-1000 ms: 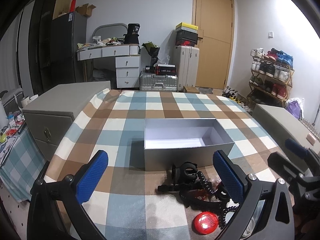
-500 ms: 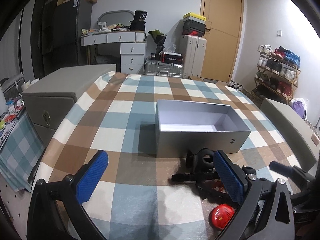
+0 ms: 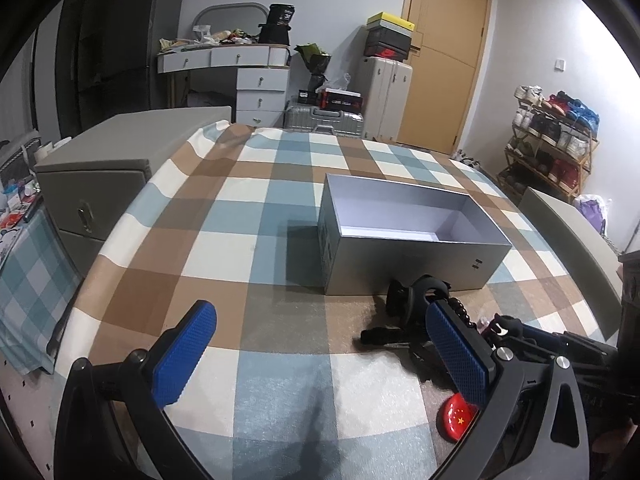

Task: Organize jewelry
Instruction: 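Lower the left gripper onto the red China badge and close it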

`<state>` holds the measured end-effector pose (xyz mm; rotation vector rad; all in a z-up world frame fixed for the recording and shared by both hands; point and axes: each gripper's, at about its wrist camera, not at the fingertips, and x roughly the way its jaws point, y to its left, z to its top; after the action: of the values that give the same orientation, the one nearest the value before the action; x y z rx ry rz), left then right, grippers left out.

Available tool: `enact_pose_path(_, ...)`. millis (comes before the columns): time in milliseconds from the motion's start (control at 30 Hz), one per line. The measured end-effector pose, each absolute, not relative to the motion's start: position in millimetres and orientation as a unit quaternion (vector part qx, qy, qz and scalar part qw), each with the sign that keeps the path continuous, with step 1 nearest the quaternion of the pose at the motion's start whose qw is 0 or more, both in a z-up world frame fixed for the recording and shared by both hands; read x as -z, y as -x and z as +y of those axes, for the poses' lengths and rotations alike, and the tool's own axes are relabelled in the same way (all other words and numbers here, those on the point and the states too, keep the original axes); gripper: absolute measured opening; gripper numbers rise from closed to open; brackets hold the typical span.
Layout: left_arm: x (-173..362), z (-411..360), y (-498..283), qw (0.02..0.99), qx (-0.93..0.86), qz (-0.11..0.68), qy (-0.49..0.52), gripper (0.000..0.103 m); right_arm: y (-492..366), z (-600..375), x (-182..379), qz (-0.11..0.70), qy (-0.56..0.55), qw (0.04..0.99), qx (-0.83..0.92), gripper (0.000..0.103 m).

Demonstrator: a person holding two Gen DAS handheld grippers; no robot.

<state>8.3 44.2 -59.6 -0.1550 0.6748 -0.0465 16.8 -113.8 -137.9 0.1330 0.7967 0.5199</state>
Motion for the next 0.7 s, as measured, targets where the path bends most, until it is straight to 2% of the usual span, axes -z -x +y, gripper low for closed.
enact_pose_path(367, 63, 31, 2, 0.924, 0.113, 0.357, 0.081, 0.102, -11, -133, 129, 0.354, -0.087, 0.897, -0.251, 0.050)
enact_pose_path(700, 74, -14, 15, 0.896, 0.190, 0.401, 0.000, 0.102, -2, -155, 117, 0.329, -0.098, 0.910, -0.234, 0.050)
